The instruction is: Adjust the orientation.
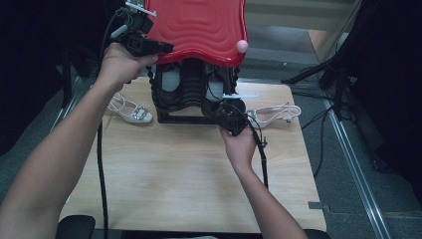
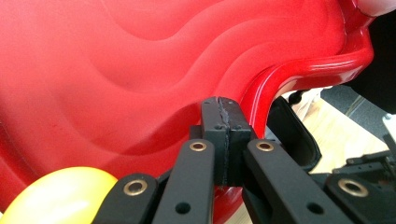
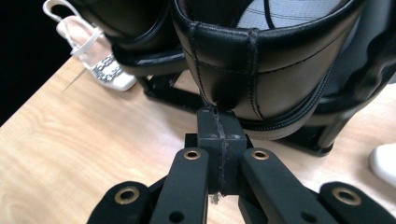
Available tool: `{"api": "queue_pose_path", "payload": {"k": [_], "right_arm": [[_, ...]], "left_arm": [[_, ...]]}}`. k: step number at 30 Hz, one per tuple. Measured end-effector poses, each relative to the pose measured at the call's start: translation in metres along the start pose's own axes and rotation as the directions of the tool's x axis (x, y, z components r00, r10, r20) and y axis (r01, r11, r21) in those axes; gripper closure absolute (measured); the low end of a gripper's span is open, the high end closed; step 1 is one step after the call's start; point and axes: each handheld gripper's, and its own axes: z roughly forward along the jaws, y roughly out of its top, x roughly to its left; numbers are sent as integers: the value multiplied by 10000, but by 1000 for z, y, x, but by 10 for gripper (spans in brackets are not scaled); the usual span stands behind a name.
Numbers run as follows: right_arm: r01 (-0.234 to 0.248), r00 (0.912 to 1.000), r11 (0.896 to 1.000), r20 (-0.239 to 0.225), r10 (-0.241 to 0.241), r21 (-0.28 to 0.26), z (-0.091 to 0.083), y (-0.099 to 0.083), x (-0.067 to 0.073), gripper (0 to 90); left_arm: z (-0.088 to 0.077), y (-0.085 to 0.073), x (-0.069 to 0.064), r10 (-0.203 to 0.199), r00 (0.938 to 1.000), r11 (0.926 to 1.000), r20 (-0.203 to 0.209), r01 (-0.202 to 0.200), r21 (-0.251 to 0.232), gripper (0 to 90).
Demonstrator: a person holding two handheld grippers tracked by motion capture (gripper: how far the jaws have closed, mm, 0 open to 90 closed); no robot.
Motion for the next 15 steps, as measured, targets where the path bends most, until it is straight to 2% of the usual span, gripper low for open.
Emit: {"api": "queue_pose_path", "payload": {"k": [4,10,15], "right_arm": [[-255,9997,9996,-44,255,-106,5,9,-3,900],[-446,9986,9989,290,450,-162,14,25,-8,900],[-305,9988,9993,386,313,-199,18,30,-9,900]], "left_arm": [[0,0,0,5,10000,10000,0,-5,-11,900],[0,0,0,36,10000,10000,6,-36,-14,900],[0,0,1,46,10000,10000,27,-46,-42,900]]}}
